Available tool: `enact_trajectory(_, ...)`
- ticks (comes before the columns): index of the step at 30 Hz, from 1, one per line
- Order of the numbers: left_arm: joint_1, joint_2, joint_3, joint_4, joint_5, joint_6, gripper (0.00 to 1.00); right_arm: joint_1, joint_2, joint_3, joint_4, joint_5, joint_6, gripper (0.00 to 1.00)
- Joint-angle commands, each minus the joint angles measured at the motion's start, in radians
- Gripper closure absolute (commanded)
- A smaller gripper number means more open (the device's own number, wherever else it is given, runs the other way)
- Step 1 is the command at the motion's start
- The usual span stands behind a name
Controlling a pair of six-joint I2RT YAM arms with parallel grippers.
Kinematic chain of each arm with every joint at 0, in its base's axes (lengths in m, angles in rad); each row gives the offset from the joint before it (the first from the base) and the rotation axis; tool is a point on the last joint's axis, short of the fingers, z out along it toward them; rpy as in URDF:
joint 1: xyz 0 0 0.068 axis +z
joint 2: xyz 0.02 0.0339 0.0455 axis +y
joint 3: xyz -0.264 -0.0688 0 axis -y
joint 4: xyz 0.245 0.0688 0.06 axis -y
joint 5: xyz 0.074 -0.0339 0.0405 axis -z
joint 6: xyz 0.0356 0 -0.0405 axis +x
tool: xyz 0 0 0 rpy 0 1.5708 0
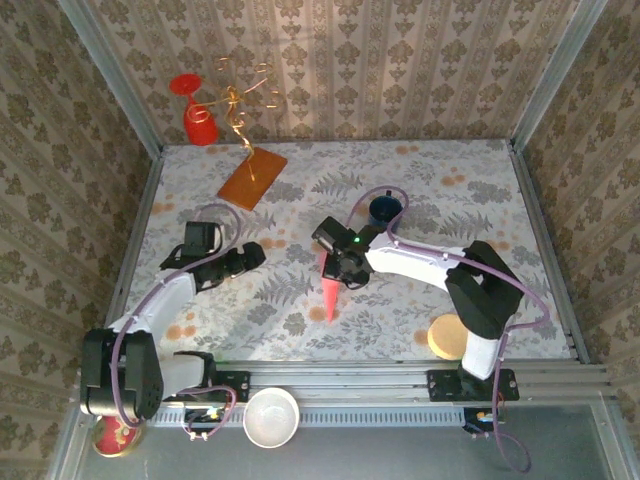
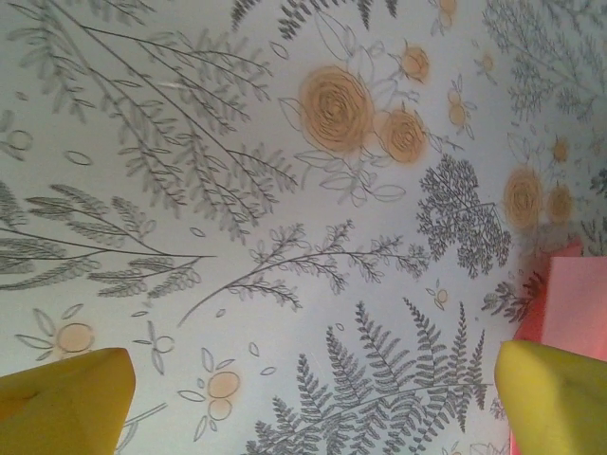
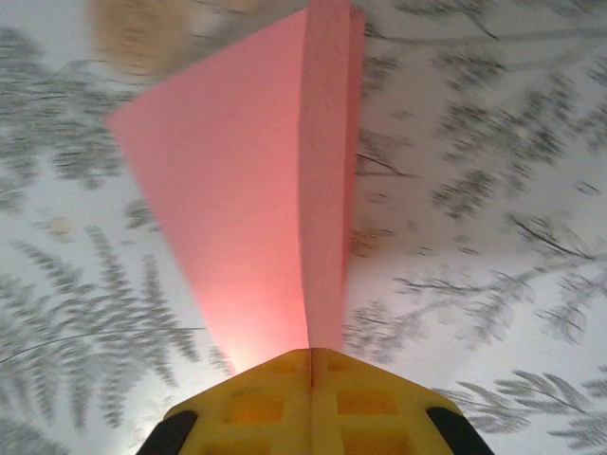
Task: Fold a paper plane with a square sheet of paper (pick it up from the middle)
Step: Move the paper plane to the top-center of the table.
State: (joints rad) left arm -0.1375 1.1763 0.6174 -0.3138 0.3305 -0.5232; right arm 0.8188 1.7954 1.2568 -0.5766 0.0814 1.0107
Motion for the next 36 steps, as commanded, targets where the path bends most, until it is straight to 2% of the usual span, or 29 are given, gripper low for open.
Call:
enact_trajectory(1, 0.03, -0.043, -0.024, 0.024, 0.048, -0.041, 0.02, -0.005, -0.062, 0.002, 0.186, -0.11, -0.201, 1.0)
enact_trajectory(7, 0.022, -0.064, -0.039, 0.067, 0.114, -0.054, 0.05, -0.065, -0.069, -0.164, 0.538, -0.39, -0.207, 1.0)
enact_trajectory(11, -0.048, -0.024, -0.02, 0.072, 0.117, -0.056, 0.08, -0.104, -0.044, -0.246, 0.691, -0.504, -0.172, 1.0)
enact_trajectory(18, -0.191, 0.087, 0.003, 0.118, 0.078, -0.124, 0.16, -0.158, 0.0, -0.343, 0.747, -0.53, -0.165, 1.0)
enact_trajectory(26, -0.303, 0.201, 0.028, 0.159, 0.07, -0.212, 0.34, -0.205, 0.005, -0.408, 0.748, -0.519, -0.155, 0.99)
enact_trajectory(30, -0.361, 0.265, 0.062, 0.179, 0.076, -0.233, 0.39, -0.211, 0.003, -0.421, 0.754, -0.519, -0.155, 0.98)
enact_trajectory(36, -0.407, 0.332, 0.12, 0.197, 0.09, -0.237, 0.4, -0.213, 0.002, -0.424, 0.759, -0.528, -0.156, 0.98)
